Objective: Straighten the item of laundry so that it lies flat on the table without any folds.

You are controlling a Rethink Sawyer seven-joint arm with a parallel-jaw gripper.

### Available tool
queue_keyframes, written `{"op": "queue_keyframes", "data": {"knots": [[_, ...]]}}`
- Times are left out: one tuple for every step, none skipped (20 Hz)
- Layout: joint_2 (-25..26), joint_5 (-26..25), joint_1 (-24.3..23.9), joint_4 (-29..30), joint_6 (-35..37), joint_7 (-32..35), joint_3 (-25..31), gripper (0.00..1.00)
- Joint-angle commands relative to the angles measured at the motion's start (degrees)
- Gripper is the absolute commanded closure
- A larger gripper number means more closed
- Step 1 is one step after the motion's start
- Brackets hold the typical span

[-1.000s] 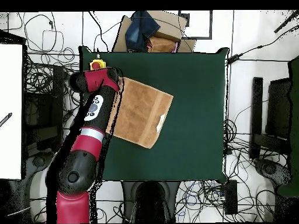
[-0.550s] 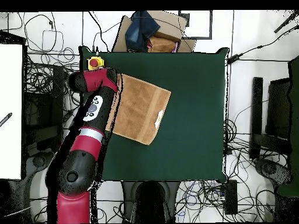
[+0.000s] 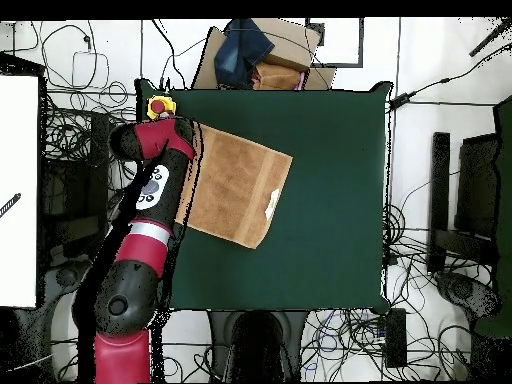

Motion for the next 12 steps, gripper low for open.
{"op": "queue_keyframes", "data": {"knots": [[-1.9,-0.4,1.8,2.1,-5.0,9.1,3.9,0.00],[-3.0,-0.6,2.6,3.6,-5.4,7.6,7.9,0.00],[-5.2,-1.2,4.2,7.1,-5.2,6.9,11.3,0.00],[-8.8,-2.8,5.6,12.2,-5.3,3.6,16.6,0.00],[-13.5,-4.1,7.2,18.5,-4.3,-2.2,23.4,0.00],[-18.2,-5.0,8.0,25.0,-3.5,-7.4,28.1,0.00],[-21.7,-5.8,8.6,30.0,-2.7,-10.6,30.5,0.00],[-24.4,-6.5,8.6,33.8,-1.8,-13.7,32.6,0.00],[-26.3,-7.7,8.4,36.4,-1.2,-16.1,34.0,0.00],[-27.6,-9.2,8.1,38.2,-1.2,-17.4,34.7,0.00],[-28.8,-10.9,7.7,39.6,-1.7,-18.8,35.7,0.00],[-29.8,-12.6,7.0,40.5,-2.3,-20.1,36.9,0.00]]}}
